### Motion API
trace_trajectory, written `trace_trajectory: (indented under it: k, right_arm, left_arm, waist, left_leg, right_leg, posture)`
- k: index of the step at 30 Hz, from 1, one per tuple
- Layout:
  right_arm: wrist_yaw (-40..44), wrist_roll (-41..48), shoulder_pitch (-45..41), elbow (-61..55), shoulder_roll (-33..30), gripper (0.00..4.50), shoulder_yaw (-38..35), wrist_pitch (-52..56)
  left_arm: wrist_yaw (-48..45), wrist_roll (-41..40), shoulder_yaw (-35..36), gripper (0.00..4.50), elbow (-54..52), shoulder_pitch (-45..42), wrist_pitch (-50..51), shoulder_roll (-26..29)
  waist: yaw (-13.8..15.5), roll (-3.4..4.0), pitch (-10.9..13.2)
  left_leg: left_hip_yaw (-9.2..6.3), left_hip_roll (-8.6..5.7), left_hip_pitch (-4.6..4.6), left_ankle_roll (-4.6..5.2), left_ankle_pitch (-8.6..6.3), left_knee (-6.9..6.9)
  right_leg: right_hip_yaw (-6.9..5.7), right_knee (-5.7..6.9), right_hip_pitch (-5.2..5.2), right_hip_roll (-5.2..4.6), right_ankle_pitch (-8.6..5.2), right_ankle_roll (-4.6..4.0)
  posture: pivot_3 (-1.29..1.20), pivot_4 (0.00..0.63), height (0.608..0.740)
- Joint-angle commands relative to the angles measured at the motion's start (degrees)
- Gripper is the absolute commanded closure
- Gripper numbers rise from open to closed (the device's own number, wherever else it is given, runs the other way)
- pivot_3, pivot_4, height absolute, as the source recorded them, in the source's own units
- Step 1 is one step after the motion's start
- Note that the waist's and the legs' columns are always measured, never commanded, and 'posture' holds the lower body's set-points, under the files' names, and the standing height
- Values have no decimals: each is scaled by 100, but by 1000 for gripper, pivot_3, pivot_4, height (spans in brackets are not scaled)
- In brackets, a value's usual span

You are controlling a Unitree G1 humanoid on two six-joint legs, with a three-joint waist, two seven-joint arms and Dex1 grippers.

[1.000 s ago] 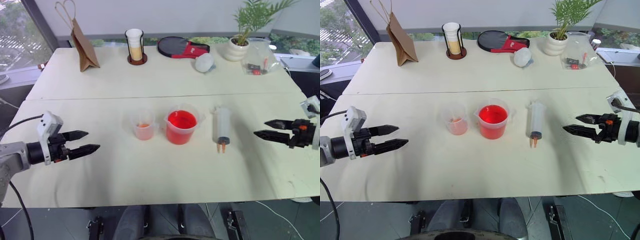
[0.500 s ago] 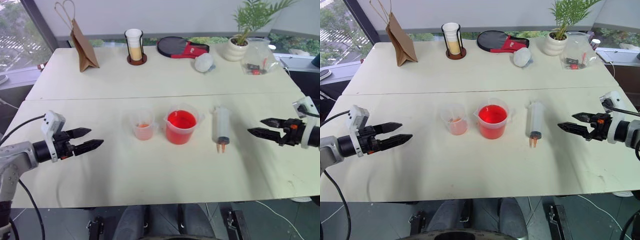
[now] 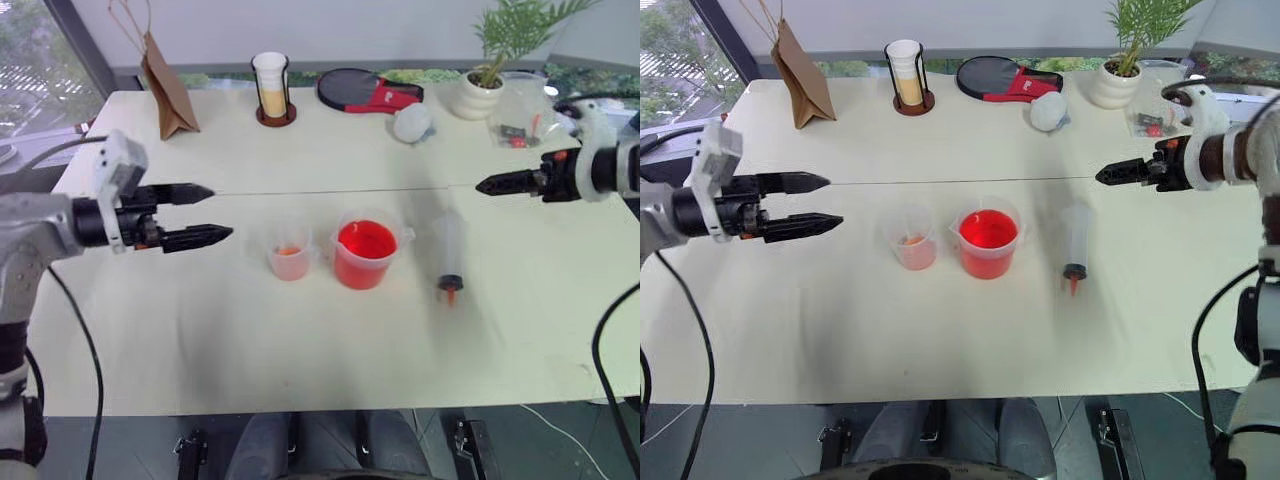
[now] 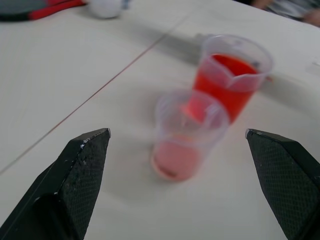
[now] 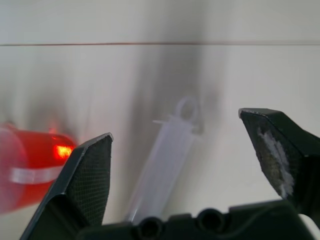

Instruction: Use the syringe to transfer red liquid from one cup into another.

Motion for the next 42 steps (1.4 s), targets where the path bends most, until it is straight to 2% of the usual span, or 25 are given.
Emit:
trace_trajectory:
  k: [1,4,9,14,21,24,27,28,29,33,35,37,39,42]
  right_arm:
    - [302,-293,-581,710,190,40,737,324]
    - [554,-359,-962,1123,438,40,1240,525]
    - [678,-392,-896,1318,735,40,1706,709]
    - [189,-723,-684,1765,1201,40,1660,520]
    - [-691,-1257,-824,2978,2025,40,1172,-276]
    - [-655,-1427,-825,3178,2201,898,1158,-498]
    - [-486,-1526,-890,3211,2270,2515,1157,-399]
    - [-473,-1556,-908,3228,2288,2916,1133,-364]
    - [-450,-1589,-912,3226,2291,3064,1124,-346]
    - [-597,-1567,-1061,3267,2217,3064,730,-271]
    - [-645,-1278,-1483,3190,2044,3064,-12,-778]
    - [-307,-1006,-1841,3015,1910,3064,-467,-1141]
    - [143,-907,-1816,2300,1753,3064,-559,-1733]
    - [238,-539,-1691,1423,1775,3064,-1147,-2389]
  left_arm:
    - [-175,-23,-276,0,-79,-435,-83,-136]
    - [-154,-1,-390,0,-246,-623,-132,-246]
    - [-114,52,-354,0,-462,-605,-195,-231]
    - [50,160,-385,0,-823,-202,-202,-220]
    - [422,137,-308,0,-1093,261,-200,-454]
    - [460,220,-311,0,-1059,355,-276,-436]
    - [495,283,-254,0,-916,399,-369,-427]
    - [494,299,-251,0,-881,403,-401,-425]
    - [489,314,-261,0,-853,402,-434,-431]
    - [473,357,-284,0,-739,386,-535,-444]
    - [406,460,-291,0,-445,271,-667,-401]
    - [310,536,-295,0,-120,85,-779,-378]
    - [177,652,-368,0,250,-254,-975,-400]
    - [-152,1013,-641,0,811,-682,-1340,-334]
  waist:
    - [-3,-1,1]
    - [-19,1,2]
    - [-6,0,2]
    - [-11,-1,3]
    - [-2,-8,1]
    - [-8,-10,0]
    - [-23,-11,-1]
    - [-26,-11,-1]
    - [-34,-11,-1]
    - [-34,-11,-1]
    - [-30,-5,3]
    - [-24,16,22]
    - [-14,16,24]
    - [-5,8,19]
  left_leg:
    - [5,-3,-8,-1,2,1]
    - [11,-6,-43,-1,6,11]
    - [13,-3,-54,0,8,23]
    - [14,-3,-53,16,1,72]
    - [9,-4,-52,23,-3,103]
    - [7,-4,-41,13,3,105]
    - [7,-4,-36,14,2,104]
    - [7,-3,-35,15,2,104]
    - [6,-1,-35,15,1,104]
    - [6,1,-32,15,1,102]
    - [6,1,-32,15,1,102]
    - [8,-1,-32,15,1,102]
    - [9,0,-33,19,-1,98]
    - [-1,9,-32,22,-3,97]
  right_leg:
    - [0,1,-8,-1,1,2]
    - [-2,12,-43,4,6,12]
    - [-10,32,-58,19,8,14]
    - [-11,71,-49,28,10,20]
    - [-11,106,-46,29,10,20]
    - [-11,109,-36,30,10,20]
    - [-11,109,-34,32,10,20]
    - [-11,110,-33,33,10,21]
    - [-11,110,-33,35,10,20]
    - [-10,111,-33,38,10,20]
    - [-10,111,-33,38,10,20]
    - [-9,110,-34,37,10,21]
    - [-10,112,-38,40,10,21]
    - [-12,111,-33,56,10,22]
  posture:
    - [0,150,740]
    - [0,150,740]
    - [0,150,740]
    - [0,150,740]
    - [0,150,740]
    - [0,150,740]
    - [0,150,740]
    - [0,150,740]
    - [0,150,740]
    - [0,150,740]
    - [0,150,740]
    - [0,150,740]
    - [0,150,740]
    - [0,150,740]
